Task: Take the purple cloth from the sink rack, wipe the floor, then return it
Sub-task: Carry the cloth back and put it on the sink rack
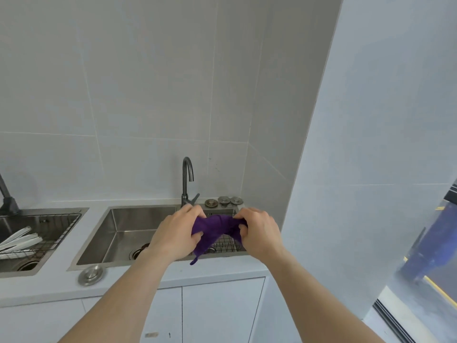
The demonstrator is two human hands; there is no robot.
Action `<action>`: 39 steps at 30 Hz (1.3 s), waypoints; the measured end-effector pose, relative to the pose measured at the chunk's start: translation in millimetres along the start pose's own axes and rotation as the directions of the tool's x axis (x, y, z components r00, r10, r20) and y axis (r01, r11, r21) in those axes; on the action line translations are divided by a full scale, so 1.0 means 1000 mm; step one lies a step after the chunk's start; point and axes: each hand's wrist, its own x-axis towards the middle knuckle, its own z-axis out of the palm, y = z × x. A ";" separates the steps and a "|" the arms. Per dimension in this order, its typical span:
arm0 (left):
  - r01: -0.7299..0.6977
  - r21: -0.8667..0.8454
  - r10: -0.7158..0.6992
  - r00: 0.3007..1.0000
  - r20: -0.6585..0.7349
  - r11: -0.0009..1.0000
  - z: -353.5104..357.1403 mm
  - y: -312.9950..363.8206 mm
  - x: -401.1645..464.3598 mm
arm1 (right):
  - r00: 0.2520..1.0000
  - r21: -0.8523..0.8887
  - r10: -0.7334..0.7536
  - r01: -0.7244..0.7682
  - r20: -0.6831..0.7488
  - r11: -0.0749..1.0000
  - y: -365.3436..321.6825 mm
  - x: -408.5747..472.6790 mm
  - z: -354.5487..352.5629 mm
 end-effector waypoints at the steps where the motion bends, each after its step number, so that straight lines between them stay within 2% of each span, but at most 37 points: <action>1: 0.001 -0.006 -0.002 1.000 -0.003 1.000 0.004 -0.005 0.009 | 1.000 -0.002 0.002 -0.002 0.003 1.000 0.002 0.009 0.006; 13: 0.074 -0.003 -0.074 0.997 0.030 0.997 0.097 -0.079 0.160 | 0.996 0.066 0.031 -0.036 0.080 0.997 0.079 0.154 0.114; 23: 0.186 0.074 -0.197 0.960 0.200 0.980 0.233 -0.170 0.303 | 0.932 0.068 0.111 -0.142 0.344 0.988 0.181 0.298 0.260; 34: 0.282 0.096 -0.297 0.875 0.383 0.954 0.352 -0.246 0.342 | 0.835 0.005 0.155 -0.186 0.529 0.983 0.240 0.329 0.403; 39: 0.283 0.157 -0.324 0.846 0.423 0.946 0.388 -0.264 0.333 | 0.794 -0.056 0.140 -0.132 0.591 0.990 0.252 0.320 0.440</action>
